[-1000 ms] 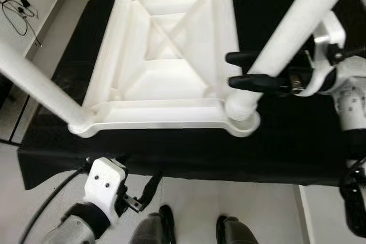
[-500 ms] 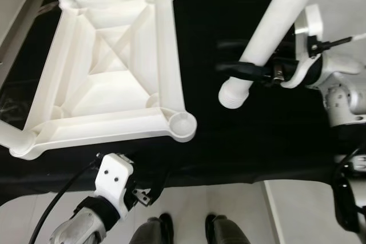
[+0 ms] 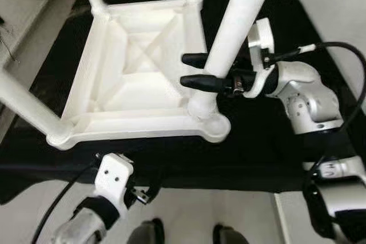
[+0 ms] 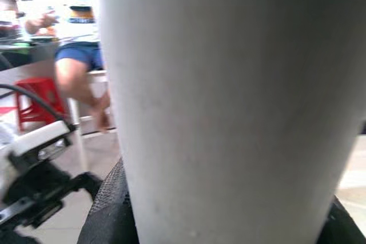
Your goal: Building children table
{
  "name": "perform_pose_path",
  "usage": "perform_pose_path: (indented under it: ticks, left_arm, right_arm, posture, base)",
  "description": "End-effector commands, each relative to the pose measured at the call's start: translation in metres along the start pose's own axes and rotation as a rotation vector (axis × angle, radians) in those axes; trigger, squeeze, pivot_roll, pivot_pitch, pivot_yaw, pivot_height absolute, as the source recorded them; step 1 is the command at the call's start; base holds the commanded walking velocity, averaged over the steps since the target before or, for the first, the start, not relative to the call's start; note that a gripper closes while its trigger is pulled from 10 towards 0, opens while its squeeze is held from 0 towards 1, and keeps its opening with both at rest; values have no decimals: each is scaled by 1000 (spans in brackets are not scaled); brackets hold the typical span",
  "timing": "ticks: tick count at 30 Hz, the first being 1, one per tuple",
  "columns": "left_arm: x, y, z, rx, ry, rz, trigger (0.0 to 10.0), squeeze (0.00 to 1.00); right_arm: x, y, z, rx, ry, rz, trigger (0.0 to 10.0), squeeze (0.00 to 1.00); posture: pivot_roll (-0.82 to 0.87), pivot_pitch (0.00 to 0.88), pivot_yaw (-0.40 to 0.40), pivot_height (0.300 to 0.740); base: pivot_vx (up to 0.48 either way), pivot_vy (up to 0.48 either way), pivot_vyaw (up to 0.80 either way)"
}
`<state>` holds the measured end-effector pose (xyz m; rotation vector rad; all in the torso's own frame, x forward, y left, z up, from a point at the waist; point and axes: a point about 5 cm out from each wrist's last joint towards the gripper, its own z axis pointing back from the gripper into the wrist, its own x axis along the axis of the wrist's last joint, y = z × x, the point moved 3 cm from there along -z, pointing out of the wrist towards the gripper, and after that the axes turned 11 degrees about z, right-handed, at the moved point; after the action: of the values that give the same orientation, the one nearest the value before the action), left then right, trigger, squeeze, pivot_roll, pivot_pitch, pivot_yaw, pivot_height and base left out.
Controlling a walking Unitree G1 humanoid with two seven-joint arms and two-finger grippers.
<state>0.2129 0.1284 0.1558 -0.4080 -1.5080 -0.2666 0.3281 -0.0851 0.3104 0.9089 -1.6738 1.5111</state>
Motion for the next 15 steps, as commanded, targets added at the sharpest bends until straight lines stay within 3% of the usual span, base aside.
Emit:
perform_pose_path:
  ticks: [1, 7, 11, 15]
  left_arm:
    - [-6, -2, 3, -13, 36, -2, 10000, 0]
    - [-7, -9, 4, -59, 52, -1, 10000, 0]
    - [-8, -18, 9, -110, 75, -2, 10000, 0]
    - [-8, -19, 10, -112, 77, -5, 10000, 0]
  right_arm:
    - [4, 4, -2, 54, 2, 7, 10000, 0]
    - [-5, 22, 3, 173, 27, -46, 10000, 0]
    - [-8, 21, 23, 211, 28, -97, 10000, 0]
    - [-6, 15, 31, 193, 26, -103, 10000, 0]
  posture:
    - [-68, 228, 30, 740]
    - [-64, 244, 31, 740]
    - [-59, 256, 33, 740]
    - [-56, 264, 36, 740]
  base:
    - [0, 0, 0]
    - [0, 0, 0]
    - [0, 0, 0]
    - [0, 0, 0]
